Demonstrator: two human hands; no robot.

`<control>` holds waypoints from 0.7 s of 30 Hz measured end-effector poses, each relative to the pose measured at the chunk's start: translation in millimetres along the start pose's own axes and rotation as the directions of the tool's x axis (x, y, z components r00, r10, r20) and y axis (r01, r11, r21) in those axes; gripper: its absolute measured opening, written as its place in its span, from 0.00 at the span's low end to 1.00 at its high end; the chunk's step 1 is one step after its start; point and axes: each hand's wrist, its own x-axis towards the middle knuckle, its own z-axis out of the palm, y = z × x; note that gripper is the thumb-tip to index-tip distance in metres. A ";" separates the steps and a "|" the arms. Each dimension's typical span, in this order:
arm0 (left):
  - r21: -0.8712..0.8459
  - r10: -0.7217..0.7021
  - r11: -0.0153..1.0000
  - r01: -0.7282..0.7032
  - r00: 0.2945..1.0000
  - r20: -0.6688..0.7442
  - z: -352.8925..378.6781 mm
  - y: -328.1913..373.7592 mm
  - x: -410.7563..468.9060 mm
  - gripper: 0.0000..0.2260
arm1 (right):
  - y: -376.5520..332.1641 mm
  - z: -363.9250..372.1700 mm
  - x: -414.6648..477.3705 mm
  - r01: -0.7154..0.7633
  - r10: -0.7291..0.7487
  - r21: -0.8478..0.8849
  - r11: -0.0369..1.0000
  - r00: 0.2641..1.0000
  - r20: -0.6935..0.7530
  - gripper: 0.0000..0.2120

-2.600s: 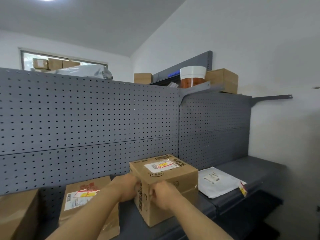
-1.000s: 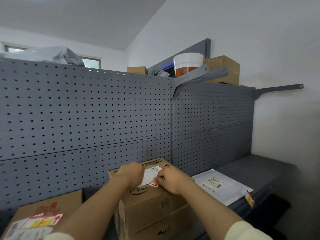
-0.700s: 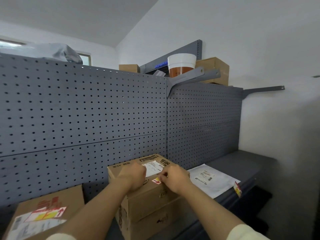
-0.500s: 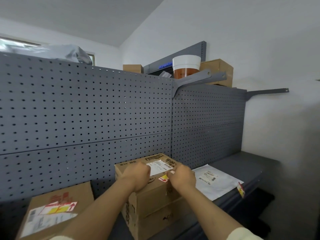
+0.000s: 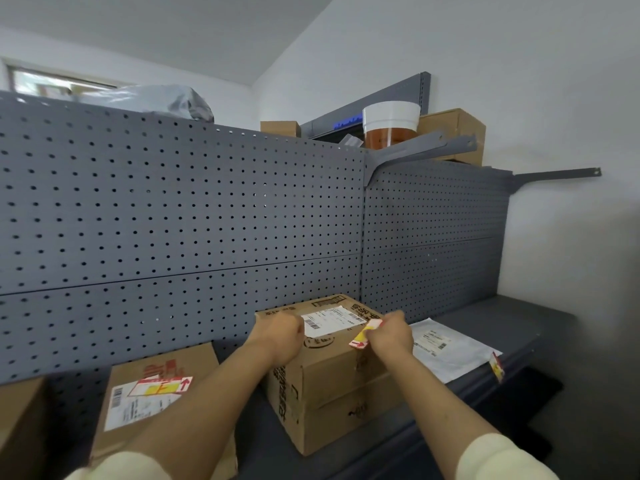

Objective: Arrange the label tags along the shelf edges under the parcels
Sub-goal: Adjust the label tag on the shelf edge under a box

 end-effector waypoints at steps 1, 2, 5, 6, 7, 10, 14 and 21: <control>0.006 0.008 1.000 -0.008 1.000 0.012 1.0 1.0 -2.5 0.12 | -1.5 -0.4 -3.0 0.027 -0.027 0.031 0.999 1.000 0.001 0.19; 0.007 0.015 1.000 -0.015 1.000 0.021 1.9 2.3 -5.0 0.12 | -3.1 -0.8 -6.7 0.055 -0.056 0.071 0.996 0.998 0.008 0.18; -0.004 0.029 1.000 -0.029 0.999 0.024 1.9 5.7 -14.2 0.12 | -8.0 -2.4 -19.0 0.148 -0.153 0.132 0.980 0.988 0.029 0.12; -0.009 0.032 0.999 -0.032 0.999 0.024 1.7 6.3 -17.4 0.12 | -9.8 -3.7 -22.8 0.187 -0.193 0.142 0.972 0.981 0.034 0.09; -0.015 0.029 0.999 -0.028 0.999 0.025 2.2 6.4 -21.0 0.12 | -12.5 -5.3 -26.5 0.234 -0.243 0.159 0.959 0.969 0.041 0.07; -0.022 0.005 1.000 -0.005 1.000 0.016 2.1 3.0 -32.8 0.11 | -23.3 -8.6 -39.8 0.339 -0.370 0.232 0.912 0.923 0.102 0.05; 0.001 -0.044 0.999 0.044 0.999 0.014 -3.2 -7.8 -52.9 0.12 | -32.8 -4.4 -62.6 0.407 -0.461 0.275 0.871 0.870 0.172 0.05; 0.128 -0.191 0.973 0.192 0.981 -0.023 -17.1 -41.4 -105.1 0.11 | -56.2 21.2 -102.9 0.531 -0.629 0.365 0.765 0.736 0.248 0.05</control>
